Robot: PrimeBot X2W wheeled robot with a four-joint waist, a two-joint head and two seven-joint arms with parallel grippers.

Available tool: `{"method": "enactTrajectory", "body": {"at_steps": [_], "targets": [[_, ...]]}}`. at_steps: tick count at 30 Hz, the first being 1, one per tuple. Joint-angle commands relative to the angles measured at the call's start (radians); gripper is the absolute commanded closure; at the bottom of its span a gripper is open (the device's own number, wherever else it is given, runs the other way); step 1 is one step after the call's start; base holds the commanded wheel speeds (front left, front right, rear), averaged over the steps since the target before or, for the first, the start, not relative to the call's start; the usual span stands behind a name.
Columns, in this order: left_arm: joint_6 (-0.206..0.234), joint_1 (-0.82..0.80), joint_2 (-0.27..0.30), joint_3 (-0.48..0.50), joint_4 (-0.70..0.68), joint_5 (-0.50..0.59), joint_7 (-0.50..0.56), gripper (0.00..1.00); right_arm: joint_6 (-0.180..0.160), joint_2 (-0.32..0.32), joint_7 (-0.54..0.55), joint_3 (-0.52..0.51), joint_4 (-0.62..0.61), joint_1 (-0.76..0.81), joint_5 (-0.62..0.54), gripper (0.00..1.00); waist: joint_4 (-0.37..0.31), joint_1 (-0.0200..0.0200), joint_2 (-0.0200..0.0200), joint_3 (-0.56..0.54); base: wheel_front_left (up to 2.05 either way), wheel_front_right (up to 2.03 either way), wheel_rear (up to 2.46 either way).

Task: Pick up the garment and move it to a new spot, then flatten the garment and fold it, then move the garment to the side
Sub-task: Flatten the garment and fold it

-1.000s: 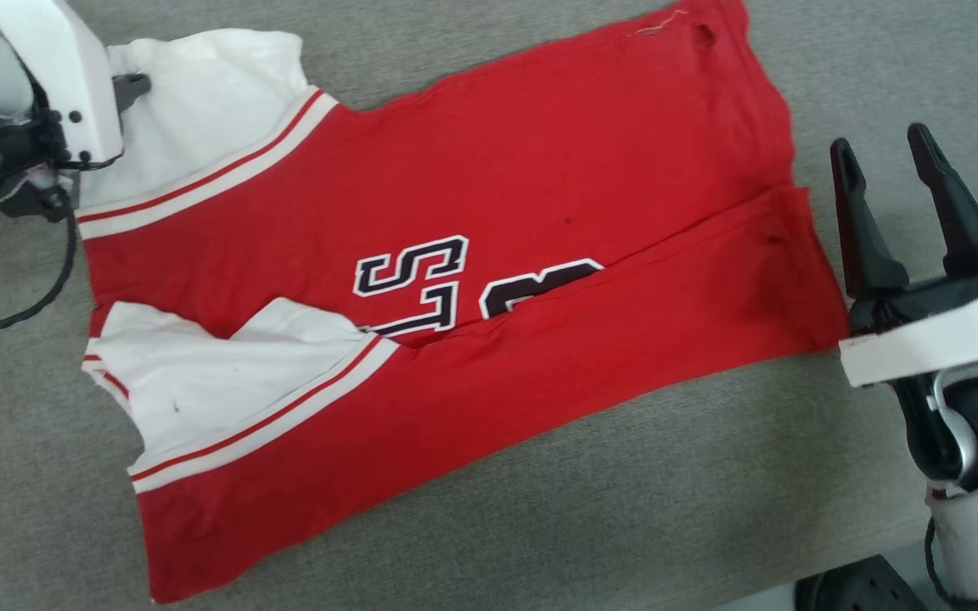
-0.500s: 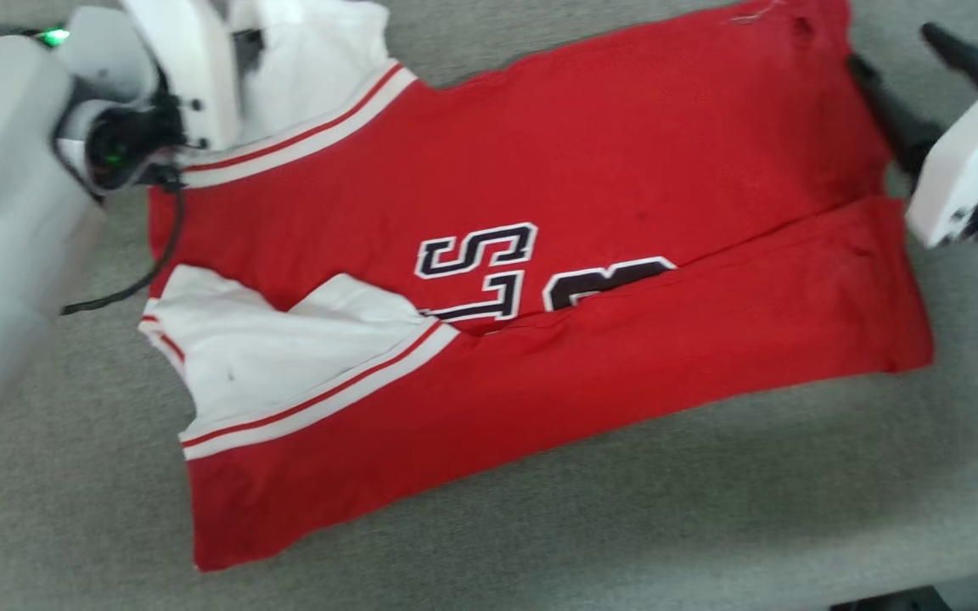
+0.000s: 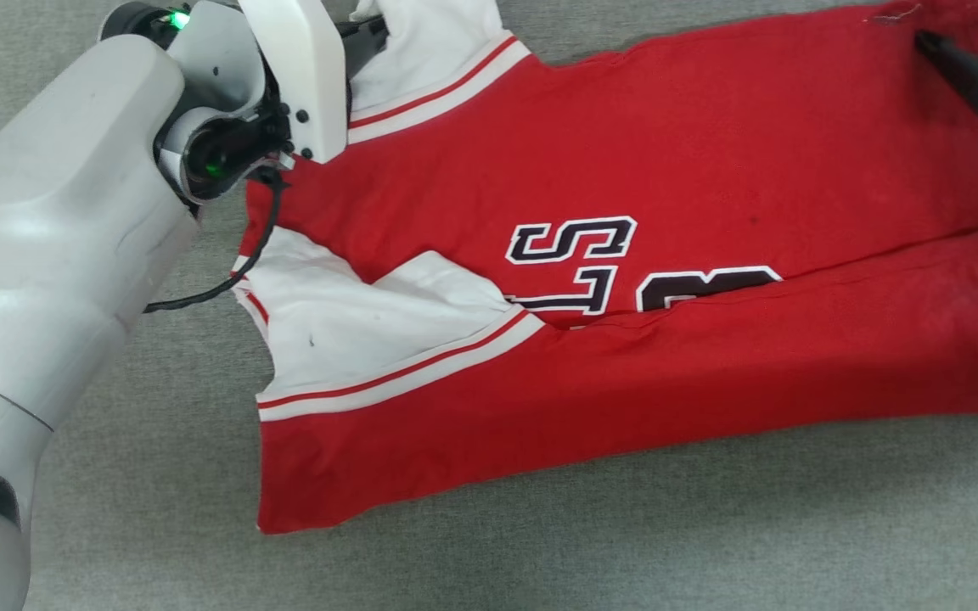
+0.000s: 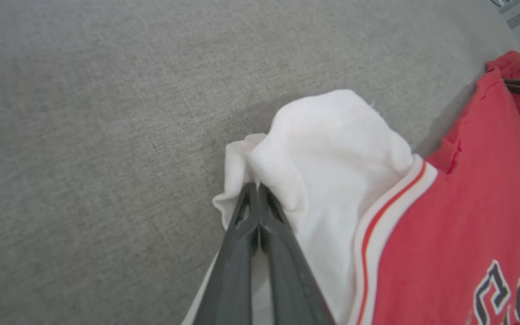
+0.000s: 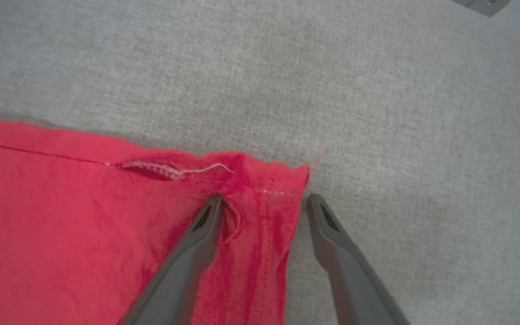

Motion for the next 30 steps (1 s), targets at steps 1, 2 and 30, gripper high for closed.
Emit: {"method": "enactTrajectory", "body": {"at_steps": [1,2,30], "targets": [[-0.002,0.018,-0.004,-0.018,-0.008,-0.018,-0.016,1.00,0.000,-0.002,0.000,0.024,0.010,0.001,0.016,0.93,0.012,0.0000,0.0000,0.001,0.00,0.00,0.00],[-0.002,0.015,-0.005,-0.019,-0.016,-0.022,-0.030,1.00,0.000,-0.009,-0.012,0.026,0.007,-0.001,0.021,1.00,0.015,0.0000,0.0000,-0.001,0.00,0.00,0.00],[0.032,0.479,0.395,-0.097,-0.606,-0.152,-0.482,1.00,0.000,-0.175,-0.246,-0.104,-0.345,0.582,0.150,1.00,0.057,0.0000,0.0000,-0.274,0.00,0.00,0.00]]}}
